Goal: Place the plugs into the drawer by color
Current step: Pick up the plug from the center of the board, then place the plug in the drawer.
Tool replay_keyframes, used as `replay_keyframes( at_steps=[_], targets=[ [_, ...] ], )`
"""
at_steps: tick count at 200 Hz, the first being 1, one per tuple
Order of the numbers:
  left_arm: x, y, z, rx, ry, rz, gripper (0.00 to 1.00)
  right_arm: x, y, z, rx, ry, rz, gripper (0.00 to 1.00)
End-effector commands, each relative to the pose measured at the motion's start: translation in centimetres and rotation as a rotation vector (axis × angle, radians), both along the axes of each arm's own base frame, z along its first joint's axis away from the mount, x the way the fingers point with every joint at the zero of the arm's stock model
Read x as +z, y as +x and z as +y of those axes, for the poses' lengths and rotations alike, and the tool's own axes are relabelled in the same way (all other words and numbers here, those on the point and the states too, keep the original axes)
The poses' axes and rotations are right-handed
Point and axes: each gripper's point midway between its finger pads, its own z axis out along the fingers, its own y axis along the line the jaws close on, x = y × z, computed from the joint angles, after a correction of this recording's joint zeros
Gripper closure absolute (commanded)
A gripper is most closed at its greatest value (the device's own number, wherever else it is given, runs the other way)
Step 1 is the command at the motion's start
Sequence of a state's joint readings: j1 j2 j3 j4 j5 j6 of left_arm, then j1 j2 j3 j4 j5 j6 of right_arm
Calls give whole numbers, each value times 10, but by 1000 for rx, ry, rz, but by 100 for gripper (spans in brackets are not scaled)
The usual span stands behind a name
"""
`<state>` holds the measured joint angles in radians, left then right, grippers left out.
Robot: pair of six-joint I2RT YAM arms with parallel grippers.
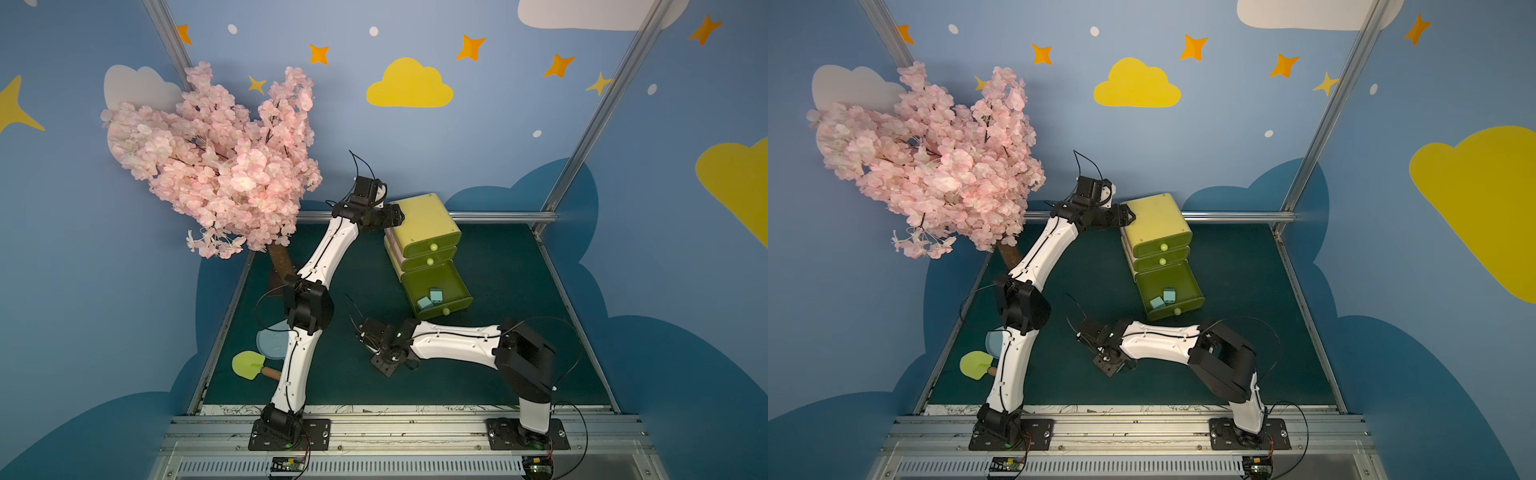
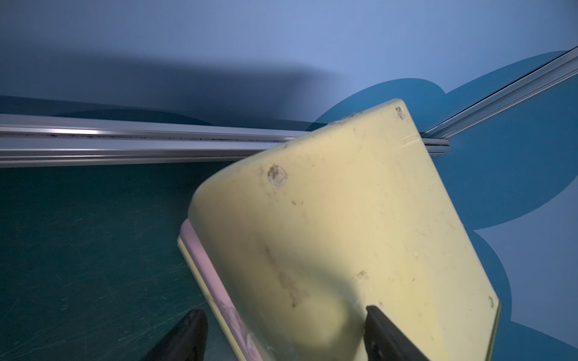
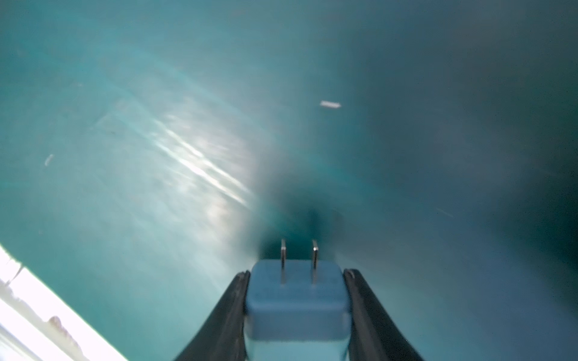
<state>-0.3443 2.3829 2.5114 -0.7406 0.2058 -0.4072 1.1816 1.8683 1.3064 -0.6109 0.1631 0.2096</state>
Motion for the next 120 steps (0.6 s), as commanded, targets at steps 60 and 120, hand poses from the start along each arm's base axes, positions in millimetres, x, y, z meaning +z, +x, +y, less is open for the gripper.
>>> replay_keyframes(
  at_steps=[60, 120],
  targets=[
    [-39, -12, -2, -13, 66, 105, 20, 111, 164, -80, -294, 189, -339, 65],
    [-40, -11, 2, -8, 74, 102, 20, 101, 220, -78, -344, 246, -406, 66]
  ],
)
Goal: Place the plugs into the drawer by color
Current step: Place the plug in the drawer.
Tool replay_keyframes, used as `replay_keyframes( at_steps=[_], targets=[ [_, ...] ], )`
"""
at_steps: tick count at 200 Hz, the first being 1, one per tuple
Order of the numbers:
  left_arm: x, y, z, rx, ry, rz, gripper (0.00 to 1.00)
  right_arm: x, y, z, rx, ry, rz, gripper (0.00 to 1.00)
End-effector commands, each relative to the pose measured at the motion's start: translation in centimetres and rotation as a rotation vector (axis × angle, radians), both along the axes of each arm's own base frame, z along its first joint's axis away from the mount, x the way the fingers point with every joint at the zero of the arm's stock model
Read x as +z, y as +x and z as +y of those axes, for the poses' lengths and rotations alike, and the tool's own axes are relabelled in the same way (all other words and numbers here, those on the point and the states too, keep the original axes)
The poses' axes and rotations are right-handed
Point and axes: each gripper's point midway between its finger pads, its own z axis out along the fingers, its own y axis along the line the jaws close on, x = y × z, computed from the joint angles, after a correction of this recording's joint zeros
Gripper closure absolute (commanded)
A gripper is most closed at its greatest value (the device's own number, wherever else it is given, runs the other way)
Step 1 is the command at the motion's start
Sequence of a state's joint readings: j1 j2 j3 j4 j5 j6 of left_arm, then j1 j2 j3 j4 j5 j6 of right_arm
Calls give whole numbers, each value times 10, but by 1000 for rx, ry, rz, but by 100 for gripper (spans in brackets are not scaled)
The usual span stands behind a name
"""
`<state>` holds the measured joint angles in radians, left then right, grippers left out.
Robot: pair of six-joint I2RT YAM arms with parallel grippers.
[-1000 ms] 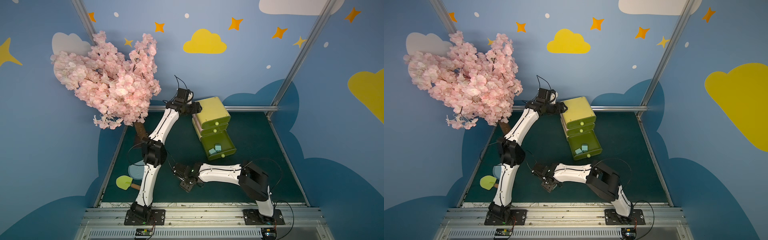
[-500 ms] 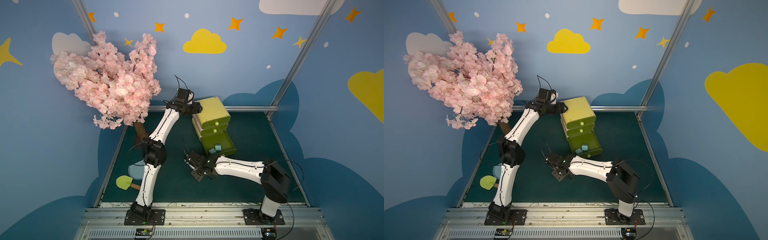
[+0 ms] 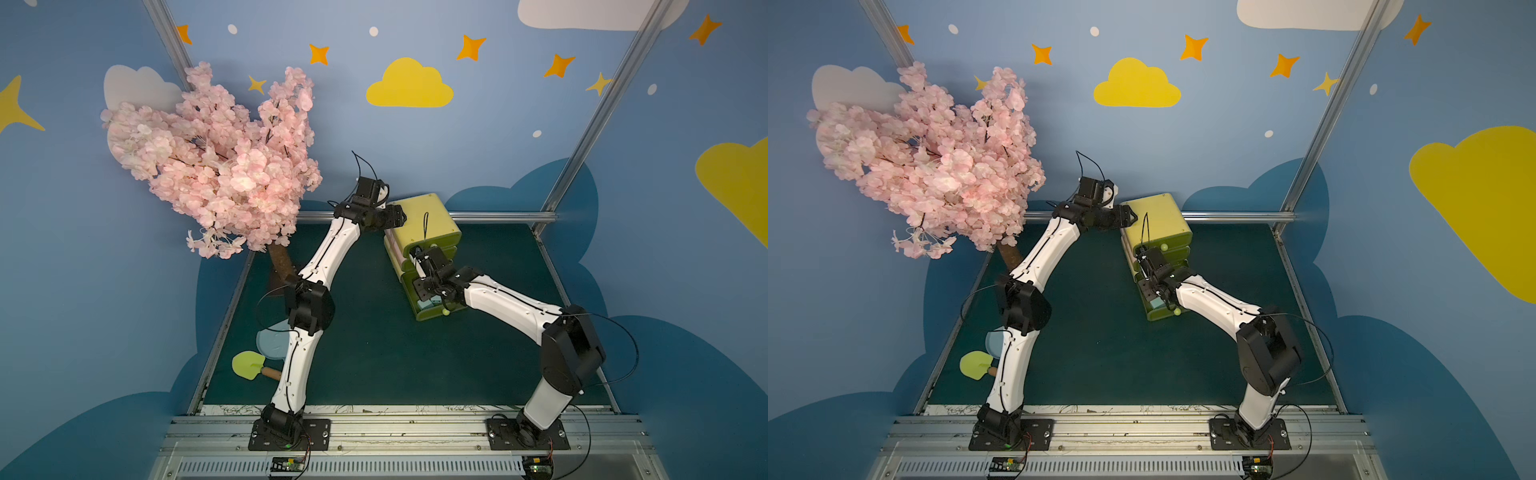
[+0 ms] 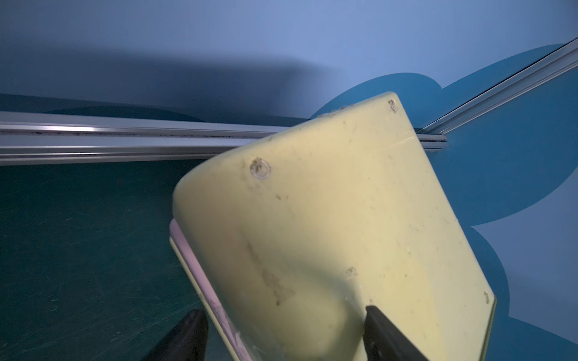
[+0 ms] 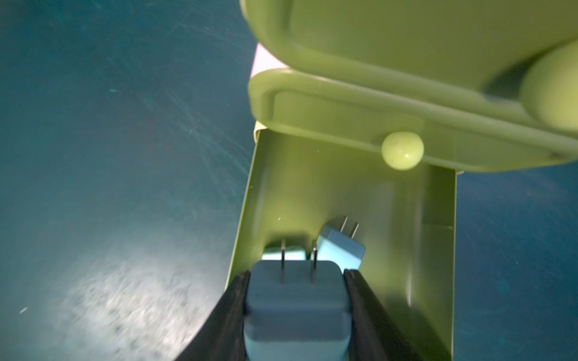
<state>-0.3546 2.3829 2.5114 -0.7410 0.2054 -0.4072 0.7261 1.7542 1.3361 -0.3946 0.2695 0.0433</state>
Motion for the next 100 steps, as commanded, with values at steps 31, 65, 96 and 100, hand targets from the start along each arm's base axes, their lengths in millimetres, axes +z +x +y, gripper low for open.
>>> replay_keyframes(
  at_steps=[31, 65, 96, 100],
  targets=[
    [-40, -8, 7, -1, 72, 102, 20, 1, 30, 20, 11, 99, -118, 66],
    [-39, -9, 7, -1, 71, 102, 20, -16, 38, 21, -15, 116, -117, 66],
    [-37, -9, 8, 0, 73, 99, 20, -29, 35, 18, -33, 128, -102, 66],
    [-38, -9, 8, 0, 73, 101, 20, -30, 34, 18, -35, 133, -100, 66]
  ],
)
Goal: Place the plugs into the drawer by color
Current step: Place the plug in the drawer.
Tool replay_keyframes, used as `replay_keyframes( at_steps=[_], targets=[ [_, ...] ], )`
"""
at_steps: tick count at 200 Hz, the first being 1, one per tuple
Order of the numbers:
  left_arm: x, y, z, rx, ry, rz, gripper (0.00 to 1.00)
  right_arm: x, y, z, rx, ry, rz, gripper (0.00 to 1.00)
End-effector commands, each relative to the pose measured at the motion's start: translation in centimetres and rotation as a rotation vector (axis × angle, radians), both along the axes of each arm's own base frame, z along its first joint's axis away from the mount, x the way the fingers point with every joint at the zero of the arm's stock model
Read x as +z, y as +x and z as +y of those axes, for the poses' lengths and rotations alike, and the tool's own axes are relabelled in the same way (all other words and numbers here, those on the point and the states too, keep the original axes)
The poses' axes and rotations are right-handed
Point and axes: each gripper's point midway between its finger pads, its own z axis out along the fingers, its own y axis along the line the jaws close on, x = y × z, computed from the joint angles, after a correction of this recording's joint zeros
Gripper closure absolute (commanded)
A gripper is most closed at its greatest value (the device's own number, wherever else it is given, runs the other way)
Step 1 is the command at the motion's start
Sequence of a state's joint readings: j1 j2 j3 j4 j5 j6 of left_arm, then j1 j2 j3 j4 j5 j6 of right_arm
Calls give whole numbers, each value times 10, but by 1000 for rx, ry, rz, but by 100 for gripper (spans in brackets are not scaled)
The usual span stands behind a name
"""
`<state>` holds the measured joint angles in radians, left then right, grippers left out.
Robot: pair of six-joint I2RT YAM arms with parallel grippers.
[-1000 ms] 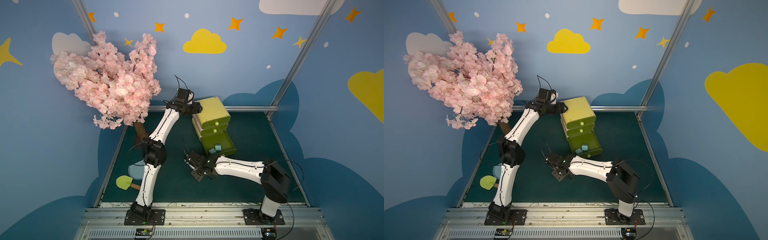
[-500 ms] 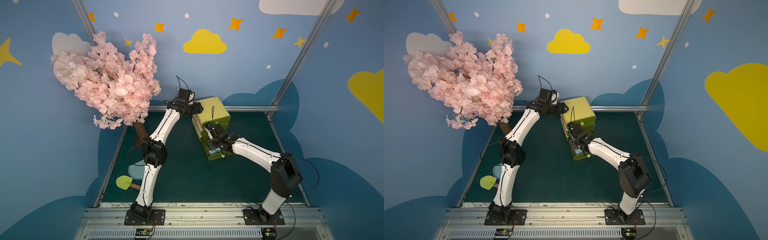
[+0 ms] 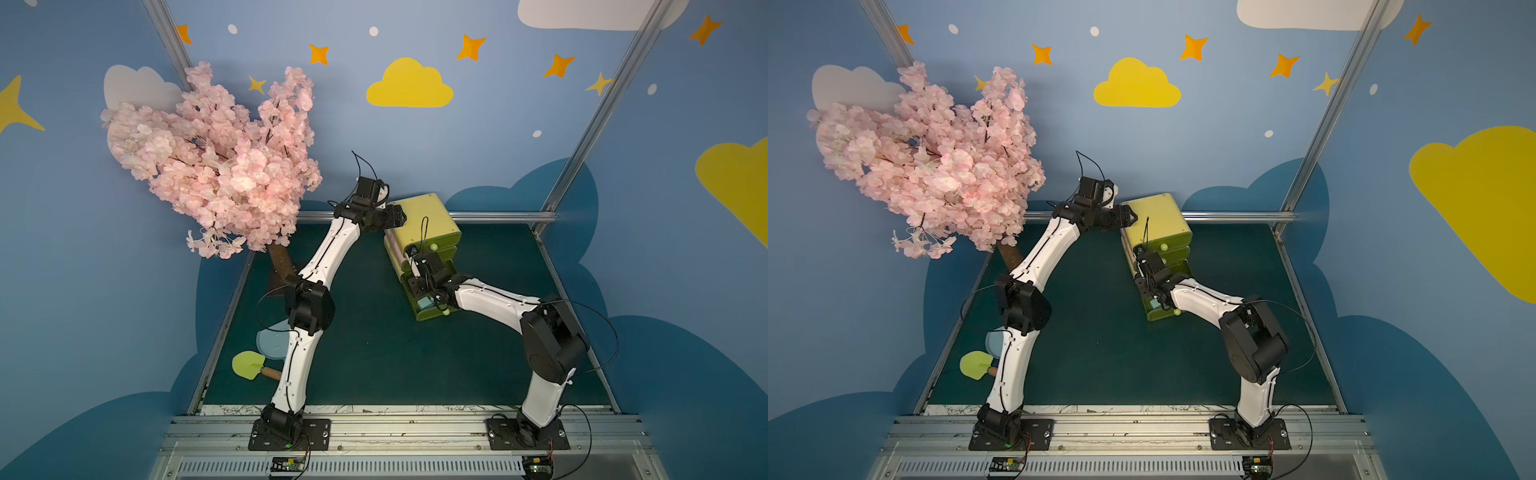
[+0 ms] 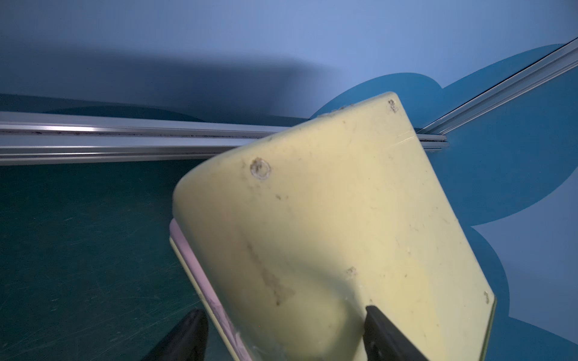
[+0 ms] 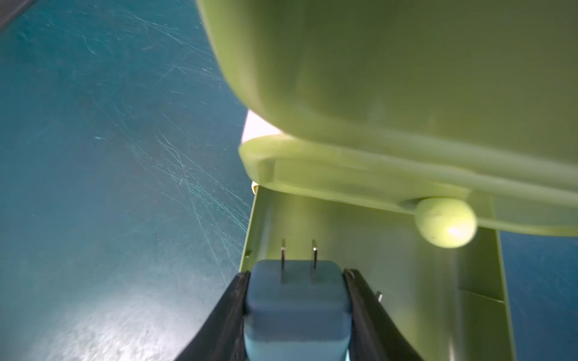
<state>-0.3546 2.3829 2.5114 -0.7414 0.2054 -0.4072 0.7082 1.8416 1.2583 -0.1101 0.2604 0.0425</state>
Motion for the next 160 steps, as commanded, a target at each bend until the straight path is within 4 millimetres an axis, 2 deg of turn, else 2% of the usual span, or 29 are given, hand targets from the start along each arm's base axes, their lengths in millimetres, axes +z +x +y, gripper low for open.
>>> replay_keyframes(
  at_steps=[1, 53, 160],
  targets=[
    [-38, -9, 8, 0, 73, 101, 20, -5, 5, 1, -23, 49, -12, 66],
    [-40, -9, 6, -4, 71, 106, 20, -30, 4, -1, -50, 56, 16, 67],
    [-40, -10, 6, -3, 75, 106, 20, -49, 13, 4, -52, 64, 35, 66]
  ],
)
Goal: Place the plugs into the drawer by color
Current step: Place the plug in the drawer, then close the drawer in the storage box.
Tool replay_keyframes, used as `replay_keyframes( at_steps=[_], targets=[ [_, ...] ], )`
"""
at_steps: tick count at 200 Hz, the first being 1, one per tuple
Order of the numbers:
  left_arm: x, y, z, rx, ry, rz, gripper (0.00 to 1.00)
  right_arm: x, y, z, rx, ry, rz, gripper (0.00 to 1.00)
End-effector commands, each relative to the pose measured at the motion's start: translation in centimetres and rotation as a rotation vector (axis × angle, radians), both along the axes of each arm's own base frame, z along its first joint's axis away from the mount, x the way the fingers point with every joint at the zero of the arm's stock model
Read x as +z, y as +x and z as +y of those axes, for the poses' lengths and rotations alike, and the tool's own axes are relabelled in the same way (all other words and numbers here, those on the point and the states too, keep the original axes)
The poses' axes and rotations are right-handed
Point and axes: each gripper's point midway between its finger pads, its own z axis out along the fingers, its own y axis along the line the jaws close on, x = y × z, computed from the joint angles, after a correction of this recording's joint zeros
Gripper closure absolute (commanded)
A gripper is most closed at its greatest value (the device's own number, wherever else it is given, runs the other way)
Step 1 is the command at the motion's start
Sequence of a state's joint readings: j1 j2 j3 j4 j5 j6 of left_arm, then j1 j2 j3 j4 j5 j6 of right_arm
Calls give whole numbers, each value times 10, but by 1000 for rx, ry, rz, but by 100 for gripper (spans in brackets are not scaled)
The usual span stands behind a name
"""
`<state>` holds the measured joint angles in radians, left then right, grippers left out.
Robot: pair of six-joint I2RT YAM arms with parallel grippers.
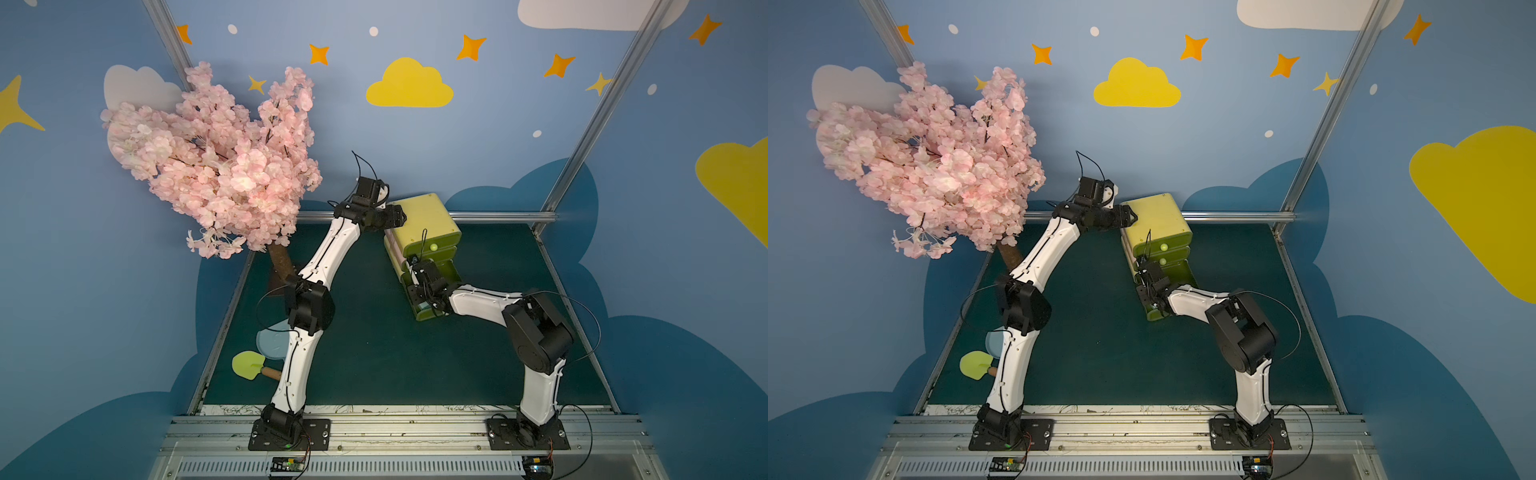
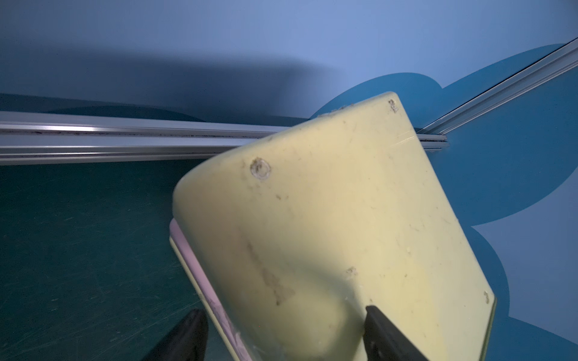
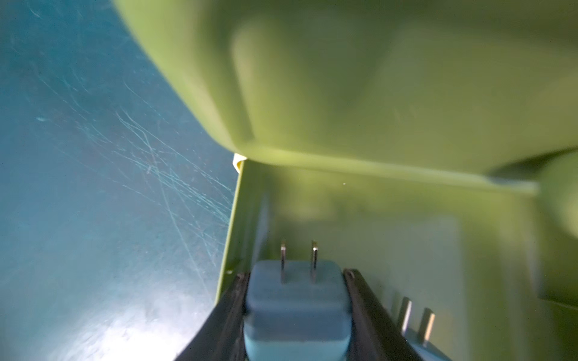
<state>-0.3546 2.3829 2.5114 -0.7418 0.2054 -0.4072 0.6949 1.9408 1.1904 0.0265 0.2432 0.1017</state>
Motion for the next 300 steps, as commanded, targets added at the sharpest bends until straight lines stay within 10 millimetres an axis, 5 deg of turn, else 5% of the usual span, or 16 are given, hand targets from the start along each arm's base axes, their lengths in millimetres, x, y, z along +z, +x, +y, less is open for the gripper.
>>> replay_keyframes(
  at_steps=[1, 53, 103, 148, 173, 215, 300],
  targets=[
    [-40, -9, 7, -1, 75, 105, 20, 3, 9, 5, -11, 35, -14, 66],
    [-40, -9, 7, -1, 78, 103, 21, 5, 8, 8, 8, 44, -4, 58],
    [-45, -6, 12, 10, 81, 112, 20, 40, 3, 4, 26, 61, -32, 40],
    [-45, -6, 15, 15, 78, 115, 21, 74, -37, -22, 0, 146, -35, 40],
    [-46, -7, 13, 13, 74, 122, 21, 60, -71, -51, -48, 171, -2, 47],
    [-44, -9, 10, 6, 76, 118, 21, 8, -113, -99, -145, 116, 64, 54],
    [-48, -11, 13, 12, 86, 132, 22, -35, -105, -103, -214, 119, 126, 57]
  ],
)
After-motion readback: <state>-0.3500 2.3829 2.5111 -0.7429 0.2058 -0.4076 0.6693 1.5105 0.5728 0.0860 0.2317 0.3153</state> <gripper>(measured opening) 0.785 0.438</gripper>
